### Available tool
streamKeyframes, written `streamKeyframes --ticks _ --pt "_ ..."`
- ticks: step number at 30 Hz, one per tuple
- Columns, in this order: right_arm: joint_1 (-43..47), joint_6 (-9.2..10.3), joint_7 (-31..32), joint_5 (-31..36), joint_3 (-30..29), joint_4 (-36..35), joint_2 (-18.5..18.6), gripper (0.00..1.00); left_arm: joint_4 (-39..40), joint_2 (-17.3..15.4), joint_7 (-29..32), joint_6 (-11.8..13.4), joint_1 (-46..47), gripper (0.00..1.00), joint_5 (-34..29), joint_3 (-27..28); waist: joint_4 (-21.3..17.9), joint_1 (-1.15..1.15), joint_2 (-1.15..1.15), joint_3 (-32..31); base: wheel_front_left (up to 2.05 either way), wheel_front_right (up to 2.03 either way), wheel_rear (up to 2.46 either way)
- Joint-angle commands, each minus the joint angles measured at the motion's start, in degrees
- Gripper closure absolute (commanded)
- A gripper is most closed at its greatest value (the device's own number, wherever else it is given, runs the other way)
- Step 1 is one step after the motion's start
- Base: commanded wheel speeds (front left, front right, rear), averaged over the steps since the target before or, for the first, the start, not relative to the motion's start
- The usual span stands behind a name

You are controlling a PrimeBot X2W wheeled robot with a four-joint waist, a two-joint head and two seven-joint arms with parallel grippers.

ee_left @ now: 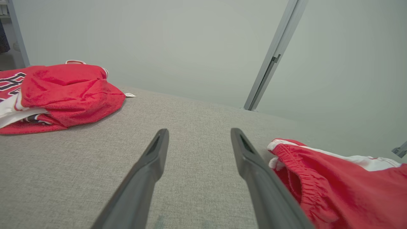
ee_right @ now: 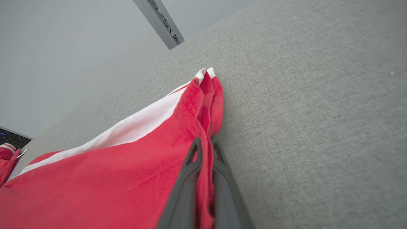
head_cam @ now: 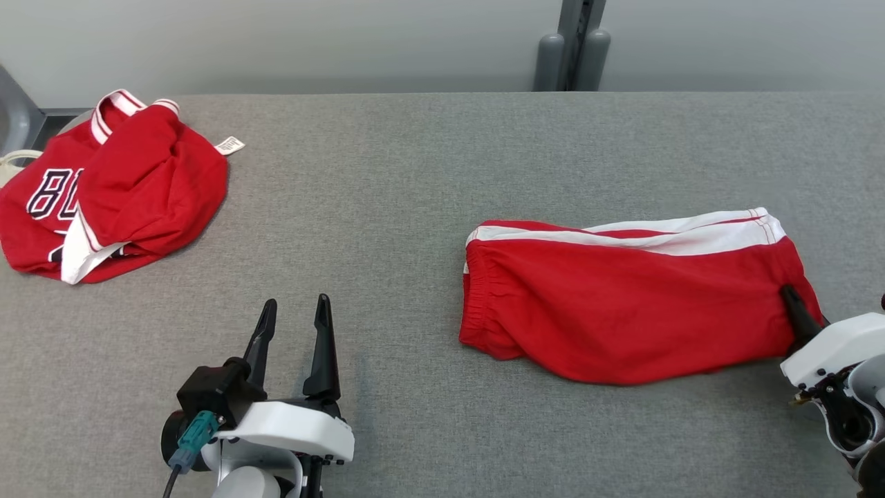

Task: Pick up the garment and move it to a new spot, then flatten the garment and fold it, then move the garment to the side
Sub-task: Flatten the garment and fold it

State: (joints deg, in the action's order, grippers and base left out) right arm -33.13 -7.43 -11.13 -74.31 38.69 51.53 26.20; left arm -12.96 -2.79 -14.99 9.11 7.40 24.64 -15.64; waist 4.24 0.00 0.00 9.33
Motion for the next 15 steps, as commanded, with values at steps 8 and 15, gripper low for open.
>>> streamKeyframes --ticks 8,15 --pt "2.1 -0.12 -1.65 -2.0 -2.11 -0.6 0.25 1.0 -0.44 -0.24 -0.27 -0.36 0.1 0.0 -0.8 0.17 -2.2 0.0 0.0 0.08 0.0 0.0 0.0" --pt "0.57 -0.12 -1.58 -2.12 -2.23 -1.6 -0.46 1.0 -1.31 -0.24 -0.27 -0.66 0.31 0.0 -0.45 -0.6 -1.77 0.0 0.0 -1.26 0.0 0.0 0.0"
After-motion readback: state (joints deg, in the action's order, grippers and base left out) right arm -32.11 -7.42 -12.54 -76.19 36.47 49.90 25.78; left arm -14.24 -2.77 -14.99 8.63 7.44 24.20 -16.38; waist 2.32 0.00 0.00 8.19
